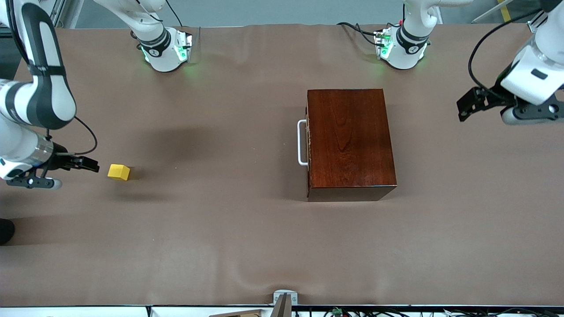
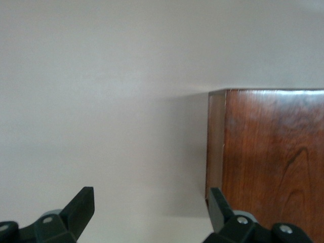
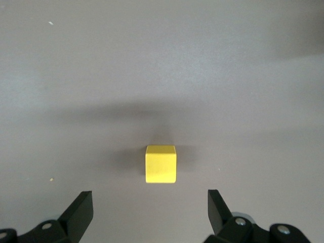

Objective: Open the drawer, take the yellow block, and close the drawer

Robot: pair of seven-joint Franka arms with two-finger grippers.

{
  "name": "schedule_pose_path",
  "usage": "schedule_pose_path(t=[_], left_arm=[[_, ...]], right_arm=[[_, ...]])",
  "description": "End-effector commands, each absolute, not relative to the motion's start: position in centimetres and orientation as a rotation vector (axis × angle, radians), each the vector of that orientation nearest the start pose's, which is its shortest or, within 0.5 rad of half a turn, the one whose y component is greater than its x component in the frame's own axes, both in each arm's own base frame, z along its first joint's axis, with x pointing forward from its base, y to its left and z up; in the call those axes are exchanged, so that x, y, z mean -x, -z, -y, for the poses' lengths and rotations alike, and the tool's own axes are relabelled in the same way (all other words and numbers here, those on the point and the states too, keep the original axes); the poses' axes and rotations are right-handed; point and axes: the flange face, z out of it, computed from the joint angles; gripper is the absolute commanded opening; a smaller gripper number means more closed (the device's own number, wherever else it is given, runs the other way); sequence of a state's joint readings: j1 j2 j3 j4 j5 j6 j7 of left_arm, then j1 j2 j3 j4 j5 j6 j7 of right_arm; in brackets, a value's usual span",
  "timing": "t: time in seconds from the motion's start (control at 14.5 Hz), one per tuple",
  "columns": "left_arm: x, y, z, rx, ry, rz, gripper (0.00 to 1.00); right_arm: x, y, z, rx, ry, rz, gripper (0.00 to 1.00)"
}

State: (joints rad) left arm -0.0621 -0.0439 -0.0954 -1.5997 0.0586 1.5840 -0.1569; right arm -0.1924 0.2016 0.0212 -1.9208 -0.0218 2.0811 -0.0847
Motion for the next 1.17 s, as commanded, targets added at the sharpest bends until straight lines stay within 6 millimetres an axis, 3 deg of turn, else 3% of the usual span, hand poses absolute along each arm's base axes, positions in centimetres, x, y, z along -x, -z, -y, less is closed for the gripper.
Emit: schedule_pose_path(t=[0.0, 0.28, 0.55, 0.76, 0.97, 1.1], left_arm=[[-50.4, -64.4, 6.8, 3.084, 0.033, -0.064, 1.0], [-48.8, -65.7, 6.6, 3.08, 0.023, -0.06, 1.0], [-49.1, -66.2, 6.3, 3.083, 0.037, -0.105, 1.0], [-49.7, -66.4, 6.0, 3.116, 0.04, -0.095, 1.0], [-50.0, -66.3, 5.5, 3.117, 0.004, -0.074, 1.0], [-50.1, -66.1, 5.1, 3.116, -0.007, -0.062, 1.0]], right_arm=[[-57.7, -42.4, 10.0, 3.163, -0.059, -0.092, 1.0], [-56.8, -48.4, 8.9, 3.142, -0.186, -0.077, 1.0], [-55.2, -54.4, 6.9, 3.093, -0.215, -0.056, 1.0], [-54.0, -57.0, 6.1, 3.098, -0.166, -0.039, 1.0], [-52.5, -60.3, 2.6, 3.105, -0.176, 0.048, 1.0], [-52.0, -62.2, 1.4, 3.109, -0.194, 0.085, 1.0]])
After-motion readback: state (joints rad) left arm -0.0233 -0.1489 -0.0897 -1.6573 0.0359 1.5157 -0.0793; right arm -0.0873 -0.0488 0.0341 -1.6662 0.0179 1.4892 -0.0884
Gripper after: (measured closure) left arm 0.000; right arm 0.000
